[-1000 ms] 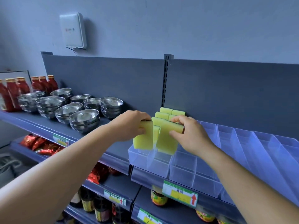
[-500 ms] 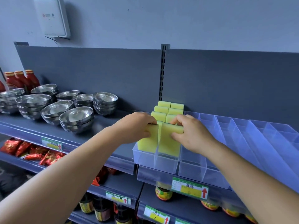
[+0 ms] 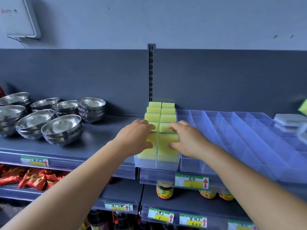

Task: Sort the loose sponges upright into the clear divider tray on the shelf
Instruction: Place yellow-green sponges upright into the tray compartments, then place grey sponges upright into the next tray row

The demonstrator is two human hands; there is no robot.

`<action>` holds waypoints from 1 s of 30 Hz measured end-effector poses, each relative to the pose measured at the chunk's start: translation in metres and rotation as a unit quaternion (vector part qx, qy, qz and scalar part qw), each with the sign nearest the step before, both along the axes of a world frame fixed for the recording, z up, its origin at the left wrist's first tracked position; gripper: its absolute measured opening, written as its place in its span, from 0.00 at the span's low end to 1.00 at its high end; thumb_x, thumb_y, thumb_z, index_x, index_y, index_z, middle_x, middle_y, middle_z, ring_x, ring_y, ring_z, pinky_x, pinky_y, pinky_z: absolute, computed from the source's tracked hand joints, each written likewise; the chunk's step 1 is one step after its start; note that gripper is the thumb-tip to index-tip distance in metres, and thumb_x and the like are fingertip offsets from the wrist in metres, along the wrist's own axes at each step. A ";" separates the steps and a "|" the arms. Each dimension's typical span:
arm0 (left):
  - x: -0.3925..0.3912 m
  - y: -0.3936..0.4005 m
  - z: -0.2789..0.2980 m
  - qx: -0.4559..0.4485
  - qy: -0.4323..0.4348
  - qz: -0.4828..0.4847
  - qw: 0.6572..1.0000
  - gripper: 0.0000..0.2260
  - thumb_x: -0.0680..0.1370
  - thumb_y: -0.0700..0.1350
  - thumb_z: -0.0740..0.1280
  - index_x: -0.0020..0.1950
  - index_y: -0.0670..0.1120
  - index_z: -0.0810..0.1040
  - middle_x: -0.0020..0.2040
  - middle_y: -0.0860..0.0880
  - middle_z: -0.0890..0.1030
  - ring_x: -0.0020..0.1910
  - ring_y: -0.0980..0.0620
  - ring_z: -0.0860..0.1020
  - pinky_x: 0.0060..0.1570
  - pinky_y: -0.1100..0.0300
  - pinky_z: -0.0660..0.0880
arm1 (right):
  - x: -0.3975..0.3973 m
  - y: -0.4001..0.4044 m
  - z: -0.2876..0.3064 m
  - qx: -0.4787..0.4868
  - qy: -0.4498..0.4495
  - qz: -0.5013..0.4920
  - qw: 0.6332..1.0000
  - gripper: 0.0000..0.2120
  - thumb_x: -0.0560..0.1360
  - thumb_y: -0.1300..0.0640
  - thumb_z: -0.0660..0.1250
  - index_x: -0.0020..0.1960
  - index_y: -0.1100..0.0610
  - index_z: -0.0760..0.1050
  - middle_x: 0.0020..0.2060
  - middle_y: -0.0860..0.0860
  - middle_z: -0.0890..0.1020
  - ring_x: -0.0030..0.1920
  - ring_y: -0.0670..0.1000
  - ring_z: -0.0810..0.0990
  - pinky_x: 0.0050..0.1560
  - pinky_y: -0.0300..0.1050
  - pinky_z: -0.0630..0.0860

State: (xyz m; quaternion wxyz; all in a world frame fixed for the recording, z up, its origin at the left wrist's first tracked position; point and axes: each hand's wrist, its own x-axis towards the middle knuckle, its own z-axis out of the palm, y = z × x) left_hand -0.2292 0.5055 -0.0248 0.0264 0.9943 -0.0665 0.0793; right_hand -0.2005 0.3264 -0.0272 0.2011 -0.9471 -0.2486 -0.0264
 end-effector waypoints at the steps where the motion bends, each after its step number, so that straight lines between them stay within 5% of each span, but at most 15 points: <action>1: -0.001 -0.003 0.003 -0.005 -0.008 -0.005 1.000 0.26 0.75 0.53 0.68 0.71 0.50 0.68 0.65 0.51 0.72 0.67 0.50 0.67 0.58 0.52 0.73 | -0.002 -0.004 0.002 0.004 -0.005 -0.007 1.000 0.29 0.73 0.51 0.68 0.71 0.49 0.63 0.68 0.47 0.67 0.65 0.52 0.71 0.61 0.48 0.71; 9: 0.007 -0.074 0.016 0.005 -0.041 -0.104 0.994 0.25 0.77 0.57 0.64 0.70 0.48 0.67 0.67 0.51 0.73 0.66 0.50 0.69 0.60 0.55 0.71 | -0.015 -0.073 0.009 -0.059 -0.019 -0.071 0.996 0.34 0.76 0.45 0.63 0.77 0.51 0.52 0.76 0.45 0.56 0.76 0.49 0.54 0.72 0.45 0.57; 30: 0.063 -0.390 0.013 0.012 0.002 -0.229 0.973 0.27 0.79 0.57 0.60 0.76 0.50 0.60 0.74 0.50 0.66 0.72 0.47 0.65 0.66 0.53 0.67 | -0.014 -0.394 0.016 -0.104 0.011 -0.232 0.967 0.33 0.77 0.44 0.61 0.77 0.51 0.51 0.76 0.48 0.57 0.75 0.51 0.56 0.72 0.46 0.58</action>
